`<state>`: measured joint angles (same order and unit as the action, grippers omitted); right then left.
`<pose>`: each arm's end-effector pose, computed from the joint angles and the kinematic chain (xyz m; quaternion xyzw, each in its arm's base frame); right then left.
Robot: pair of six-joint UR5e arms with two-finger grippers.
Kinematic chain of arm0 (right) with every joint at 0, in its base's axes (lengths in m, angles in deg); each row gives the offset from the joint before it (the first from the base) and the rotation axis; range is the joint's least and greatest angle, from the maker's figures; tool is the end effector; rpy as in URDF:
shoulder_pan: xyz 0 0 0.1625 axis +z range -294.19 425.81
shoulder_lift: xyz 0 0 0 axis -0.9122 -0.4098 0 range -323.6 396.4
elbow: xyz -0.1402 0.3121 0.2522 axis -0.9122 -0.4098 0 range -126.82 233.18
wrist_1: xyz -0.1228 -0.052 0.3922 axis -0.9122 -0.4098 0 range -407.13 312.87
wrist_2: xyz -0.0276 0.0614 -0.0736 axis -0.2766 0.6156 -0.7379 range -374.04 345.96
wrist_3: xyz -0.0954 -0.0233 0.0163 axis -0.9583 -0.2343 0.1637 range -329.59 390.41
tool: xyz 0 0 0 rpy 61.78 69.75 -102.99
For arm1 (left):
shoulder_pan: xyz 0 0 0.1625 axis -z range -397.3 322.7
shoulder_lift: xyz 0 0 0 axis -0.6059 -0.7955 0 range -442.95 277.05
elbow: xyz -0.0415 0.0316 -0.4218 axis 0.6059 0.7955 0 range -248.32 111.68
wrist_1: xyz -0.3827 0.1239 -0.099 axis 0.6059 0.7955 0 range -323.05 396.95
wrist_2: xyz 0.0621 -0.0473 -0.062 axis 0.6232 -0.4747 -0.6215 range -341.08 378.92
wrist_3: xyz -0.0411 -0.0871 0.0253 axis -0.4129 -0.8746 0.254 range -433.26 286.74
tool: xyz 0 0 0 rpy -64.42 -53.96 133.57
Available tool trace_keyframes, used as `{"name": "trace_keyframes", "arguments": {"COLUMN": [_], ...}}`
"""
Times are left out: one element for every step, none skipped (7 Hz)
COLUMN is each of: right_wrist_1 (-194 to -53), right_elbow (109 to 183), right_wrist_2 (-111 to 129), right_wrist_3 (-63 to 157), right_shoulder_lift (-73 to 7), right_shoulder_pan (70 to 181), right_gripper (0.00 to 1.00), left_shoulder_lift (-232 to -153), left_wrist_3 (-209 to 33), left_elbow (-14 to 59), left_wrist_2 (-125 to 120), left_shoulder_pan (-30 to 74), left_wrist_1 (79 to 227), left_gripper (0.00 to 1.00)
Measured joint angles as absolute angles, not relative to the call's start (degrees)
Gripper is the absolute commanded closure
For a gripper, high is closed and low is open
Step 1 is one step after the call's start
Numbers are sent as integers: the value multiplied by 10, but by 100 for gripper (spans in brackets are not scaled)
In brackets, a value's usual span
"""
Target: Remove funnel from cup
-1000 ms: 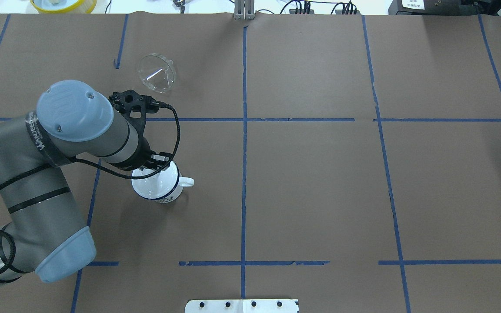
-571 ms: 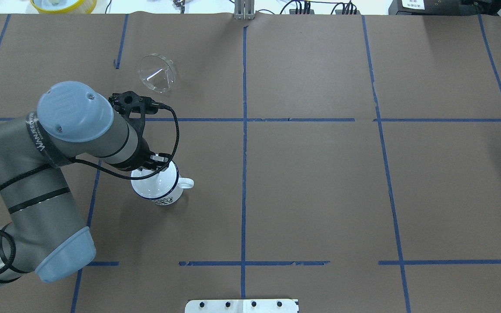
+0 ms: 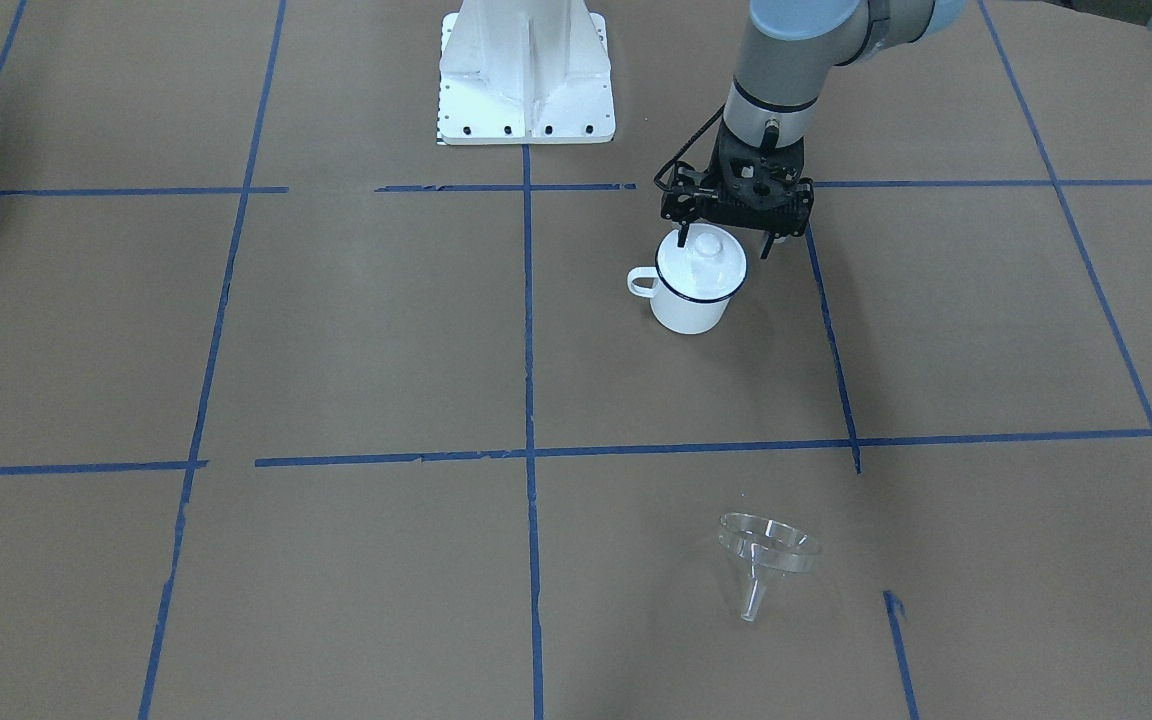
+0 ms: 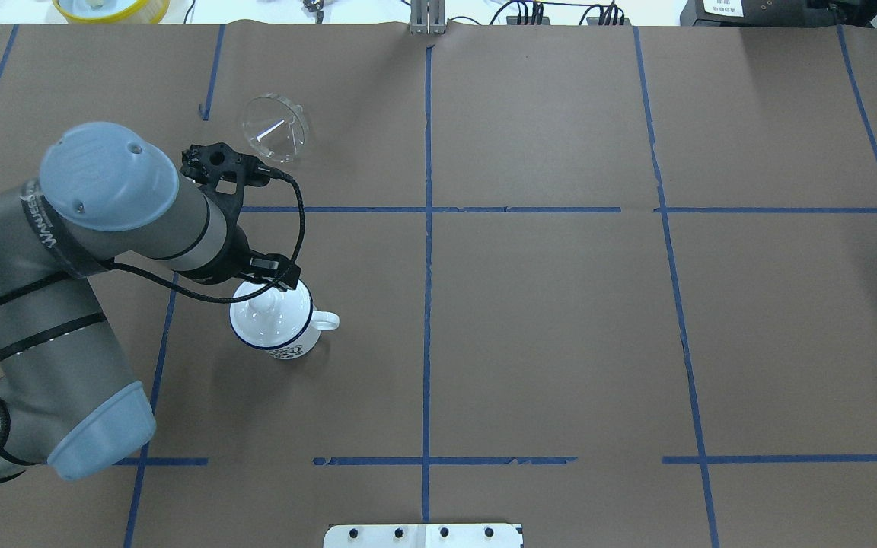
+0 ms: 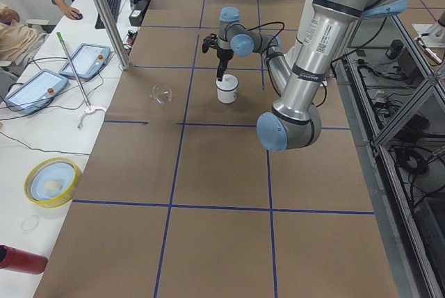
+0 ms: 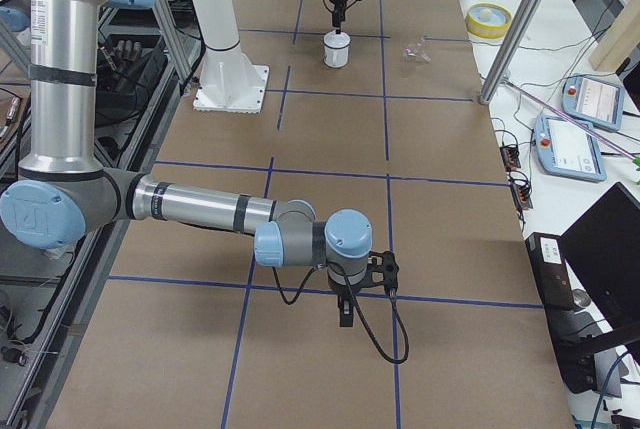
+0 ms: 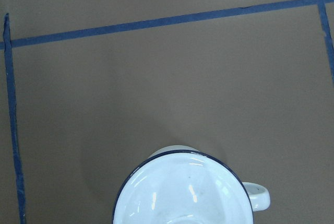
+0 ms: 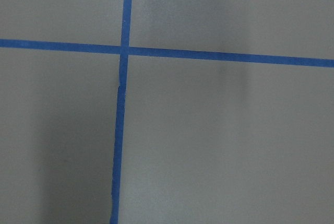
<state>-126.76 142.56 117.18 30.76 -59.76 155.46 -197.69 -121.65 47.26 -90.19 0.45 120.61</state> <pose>0.0650 -0.4486 0.6999 0.0273 -0.3520 -0.0110 0.9355 0.3853 -0.4257 0.2450 0.1174 0.3825 0.0929 0.9117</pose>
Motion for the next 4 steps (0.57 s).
{"name": "trace_keyframes", "arguments": {"right_wrist_1": [-1268,-1268,-1268,-1268], "right_elbow": [1426,1426,1426,1426], "right_wrist_2": [1172,1172,1172,1172], "right_wrist_3": [308,308,308,308], "right_shoulder_lift": [-598,-598,-598,-598], "right_shoulder_pan": [1555,1555,1555,1555], "right_gripper": [0,0,0,0], "left_shoulder_lift": [-1953,-1915,-1875,-1835], "left_wrist_3": [-1119,-1003,-915,-868], "left_elbow": [473,472,468,461], "left_wrist_2": [-934,-991,-1044,-1079], "left_shoulder_pan": [57,129,200,260], "left_wrist_1": [1216,1224,1228,1230], "left_gripper": [0,0,0,0]}}
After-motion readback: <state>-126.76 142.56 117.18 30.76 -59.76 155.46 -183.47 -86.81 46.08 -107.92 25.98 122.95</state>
